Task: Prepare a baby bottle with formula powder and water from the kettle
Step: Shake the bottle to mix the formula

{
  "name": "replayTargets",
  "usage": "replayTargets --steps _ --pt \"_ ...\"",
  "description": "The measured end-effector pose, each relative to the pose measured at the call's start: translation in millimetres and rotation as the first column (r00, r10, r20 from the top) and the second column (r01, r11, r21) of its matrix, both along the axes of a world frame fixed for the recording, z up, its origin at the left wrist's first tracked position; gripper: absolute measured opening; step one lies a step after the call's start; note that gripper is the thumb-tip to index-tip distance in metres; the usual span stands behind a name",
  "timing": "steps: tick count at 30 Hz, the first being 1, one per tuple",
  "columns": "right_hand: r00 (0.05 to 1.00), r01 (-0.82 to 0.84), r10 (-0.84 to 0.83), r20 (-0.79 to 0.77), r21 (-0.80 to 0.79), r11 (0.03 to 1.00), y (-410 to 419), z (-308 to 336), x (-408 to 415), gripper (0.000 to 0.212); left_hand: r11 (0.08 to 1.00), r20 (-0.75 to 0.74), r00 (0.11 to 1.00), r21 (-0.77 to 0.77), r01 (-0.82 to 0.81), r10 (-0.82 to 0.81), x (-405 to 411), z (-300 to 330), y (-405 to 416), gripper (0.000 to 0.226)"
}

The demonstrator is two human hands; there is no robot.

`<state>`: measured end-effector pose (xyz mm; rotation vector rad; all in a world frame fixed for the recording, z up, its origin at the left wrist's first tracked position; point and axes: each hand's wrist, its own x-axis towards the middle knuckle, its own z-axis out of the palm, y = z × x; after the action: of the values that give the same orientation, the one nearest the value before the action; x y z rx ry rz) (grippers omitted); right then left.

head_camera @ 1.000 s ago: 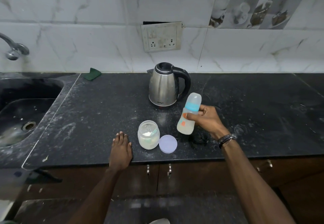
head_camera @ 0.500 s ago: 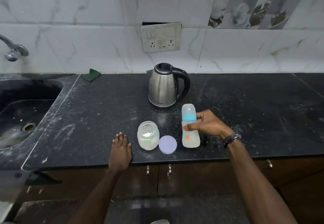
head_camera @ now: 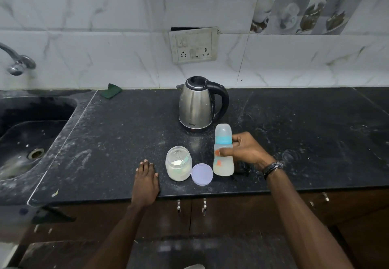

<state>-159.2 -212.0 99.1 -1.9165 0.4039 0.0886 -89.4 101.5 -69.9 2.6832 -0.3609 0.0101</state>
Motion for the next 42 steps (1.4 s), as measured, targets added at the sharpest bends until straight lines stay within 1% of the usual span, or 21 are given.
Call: replayTargets --steps 2,3,5,7,9,12,14,17,19,21,23,26,28,30,32,34,35,37,39,41,42 --pt "0.993 0.102 -0.107 0.057 0.092 0.991 0.6 -2.4 0.1 0.031 1.000 -0.006 1.000 0.005 -0.001 0.001 -0.7 0.1 -0.2 0.047" --pt "0.983 0.164 -0.169 0.075 0.073 0.984 -1.0 -1.4 0.9 0.030 1.000 -0.010 1.000 0.009 0.002 -0.002 -0.9 0.5 -0.6 0.047" --pt "0.988 0.151 -0.151 0.014 -0.069 0.986 -2.4 -1.4 0.4 0.033 1.000 -0.013 1.000 0.004 0.002 -0.002 -2.1 1.2 0.0 0.046" --pt "0.994 0.105 -0.105 -0.005 -0.029 0.994 -1.5 -4.7 -2.2 0.033 1.000 0.001 1.000 0.002 0.010 -0.010 -1.7 1.5 0.4 0.046" --pt "0.984 0.168 -0.169 0.047 0.024 0.985 -1.4 -7.1 -2.8 0.032 1.000 0.001 1.000 0.004 0.012 -0.012 -1.9 1.0 0.4 0.046" --pt "0.982 0.185 -0.186 -0.007 -0.098 0.978 -3.8 -5.6 -2.6 0.037 1.000 -0.016 1.000 0.008 0.007 -0.007 -1.5 0.8 1.2 0.046" --pt "0.988 0.149 -0.150 -0.020 -0.066 0.987 -2.2 -8.1 -4.3 0.035 1.000 -0.009 1.000 -0.002 0.011 -0.011 -0.6 1.0 1.6 0.047" --pt "0.973 0.230 -0.229 0.026 -0.075 0.970 -3.0 -12.0 -3.4 0.031 1.000 -0.024 1.000 -0.003 0.008 -0.008 -2.1 1.9 0.9 0.055" --pt "0.983 0.175 -0.181 -0.036 -0.122 0.977 -2.2 -11.0 -4.7 0.034 1.000 -0.029 1.000 -0.005 0.005 -0.005 -2.1 1.7 1.4 0.050" --pt "0.990 0.133 -0.135 -0.037 -0.050 0.990 -0.2 -12.8 -6.4 0.034 1.000 -0.016 1.000 -0.011 0.010 -0.010 -0.9 1.4 1.5 0.047" --pt "0.978 0.209 -0.209 0.020 -0.020 0.978 -0.1 -13.9 -4.4 0.032 1.000 -0.013 1.000 -0.008 0.011 -0.011 -1.5 2.3 1.0 0.047" --pt "0.985 0.156 -0.163 -0.052 -0.124 0.980 -2.0 -9.5 -3.7 0.036 1.000 -0.027 1.000 0.000 0.009 -0.009 -2.8 2.8 2.1 0.047" --pt "0.994 0.095 -0.097 -0.052 -0.041 0.995 -2.2 -11.1 -4.6 0.044 1.000 -0.013 1.000 -0.009 0.013 -0.013 -1.6 3.8 1.3 0.047" --pt "0.984 0.176 -0.177 0.012 0.031 0.984 -1.4 -12.4 -3.8 0.044 1.000 -0.017 1.000 -0.009 0.009 -0.009 -2.4 4.5 0.1 0.047" --pt "0.979 0.203 -0.203 0.004 -0.039 0.978 -3.5 -11.1 -1.7 0.042 1.000 -0.027 1.000 -0.006 0.005 -0.006 -3.2 4.6 0.1 0.047" --pt "0.991 0.116 -0.121 -0.060 -0.081 0.990 -1.3 -8.5 -3.9 0.047 1.000 -0.017 1.000 -0.014 0.011 -0.011 -3.0 6.4 0.6 0.049" --pt "0.995 0.086 -0.088 -0.042 -0.031 0.996 -1.1 -9.3 -4.1 0.050 1.000 -0.012 1.000 -0.013 0.015 -0.016 -3.6 7.0 0.5 0.053" --pt "0.988 0.149 -0.150 0.029 0.039 0.988 0.4 -11.7 -2.9 0.051 1.000 -0.019 1.000 -0.008 0.017 -0.018 -5.0 7.5 0.3 0.062" --pt "0.980 0.197 -0.197 0.030 -0.022 0.980 -1.7 -11.3 0.0 0.044 1.000 -0.028 1.000 0.000 0.009 -0.009 -5.3 6.7 0.6 0.059" --pt "0.992 0.113 -0.118 -0.046 -0.110 0.988 -0.8 -9.0 -2.5 0.044 1.000 -0.022 1.000 -0.006 0.007 -0.007 -3.5 4.8 1.4 0.052" --pt "0.996 0.069 -0.073 -0.047 -0.073 0.995 -0.4 -9.1 -3.7 0.047 1.000 -0.016 1.000 -0.011 0.007 -0.007 -2.5 4.1 0.9 0.050"
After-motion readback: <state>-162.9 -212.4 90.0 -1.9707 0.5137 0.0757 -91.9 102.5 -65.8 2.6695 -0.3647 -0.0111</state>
